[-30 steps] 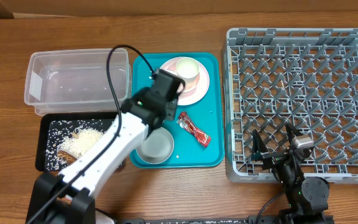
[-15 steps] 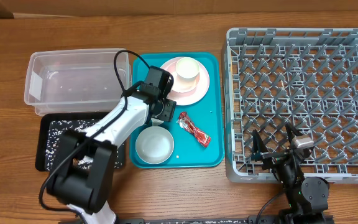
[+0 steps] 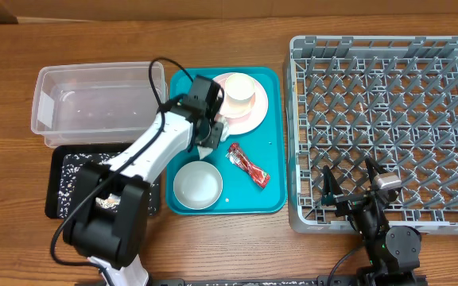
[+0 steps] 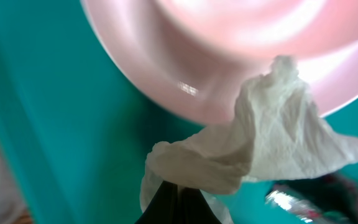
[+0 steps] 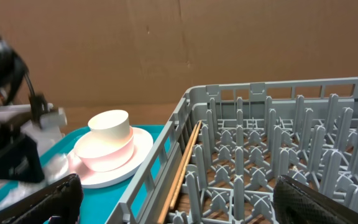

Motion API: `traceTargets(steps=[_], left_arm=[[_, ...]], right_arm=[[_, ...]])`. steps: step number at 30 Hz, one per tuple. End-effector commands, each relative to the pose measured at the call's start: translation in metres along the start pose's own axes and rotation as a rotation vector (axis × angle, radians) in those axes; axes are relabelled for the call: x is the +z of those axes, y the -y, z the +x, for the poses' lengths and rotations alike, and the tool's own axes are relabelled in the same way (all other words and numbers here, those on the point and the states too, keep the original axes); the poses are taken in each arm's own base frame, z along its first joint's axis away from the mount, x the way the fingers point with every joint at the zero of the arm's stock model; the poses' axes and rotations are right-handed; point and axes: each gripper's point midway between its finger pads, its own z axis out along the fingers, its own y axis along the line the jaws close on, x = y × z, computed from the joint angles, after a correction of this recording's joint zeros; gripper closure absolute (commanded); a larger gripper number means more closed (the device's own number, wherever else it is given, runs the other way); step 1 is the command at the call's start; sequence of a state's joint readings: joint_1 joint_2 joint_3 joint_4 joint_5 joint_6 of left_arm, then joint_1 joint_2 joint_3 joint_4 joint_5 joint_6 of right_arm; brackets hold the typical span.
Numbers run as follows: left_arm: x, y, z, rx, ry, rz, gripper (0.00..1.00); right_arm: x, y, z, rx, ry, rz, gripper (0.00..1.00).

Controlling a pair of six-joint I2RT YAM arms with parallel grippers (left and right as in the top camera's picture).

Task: Sort waste into correct bins and load items into the dishwasher
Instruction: 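Grasp the white napkin with the left gripper, then carry the napkin with the left gripper and drop it into the clear bin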

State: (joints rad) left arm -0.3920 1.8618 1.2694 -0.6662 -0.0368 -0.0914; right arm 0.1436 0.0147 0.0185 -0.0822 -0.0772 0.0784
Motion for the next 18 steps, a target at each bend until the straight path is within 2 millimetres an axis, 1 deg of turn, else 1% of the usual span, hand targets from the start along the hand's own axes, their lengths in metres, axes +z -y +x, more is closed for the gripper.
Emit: traceTargets(steps=[1,3,4,7,9,10,11,12,18], left_arm=[[-0.068,-0.019,-0.056,-0.083,0.214,-0.098,0.96],[-0.086,-0.035,-0.066,-0.122,0.271,-0.182,0.96],[-0.095,-0.047,-0.07,-0.153,0.298,-0.236,0.95],[-0.111,-0.076,-0.073,-0.233,0.344,-0.352,0.93],[-0.117,-0.093,-0.071,-0.264,0.352,-0.397,0.92],[-0.118,-0.109,-0.069,-0.296,0.346,-0.419,0.91],[-0.118,-0.118,-0.067,-0.324,0.343,-0.427,0.89],[-0.119,-0.135,-0.063,-0.382,0.342,-0.441,0.89],[-0.121,-0.181,-0.052,-0.507,0.336,-0.472,0.92]], right_arm=[[0.0,0.003,0.001,0.004,0.008,0.013,0.0],[0.0,0.003,0.001,0.004,0.008,0.013,0.0],[0.0,0.003,0.001,0.004,0.008,0.013,0.0],[0.0,0.003,0.001,0.004,0.008,0.013,0.0],[0.0,0.003,0.001,0.004,0.008,0.013,0.0],[0.0,0.003,0.001,0.004,0.008,0.013,0.0],[0.0,0.003,0.001,0.004,0.008,0.013,0.0],[0.0,0.003,0.001,0.004,0.008,0.013,0.0],[0.0,0.003,0.001,0.004,0.008,0.013,0.0]])
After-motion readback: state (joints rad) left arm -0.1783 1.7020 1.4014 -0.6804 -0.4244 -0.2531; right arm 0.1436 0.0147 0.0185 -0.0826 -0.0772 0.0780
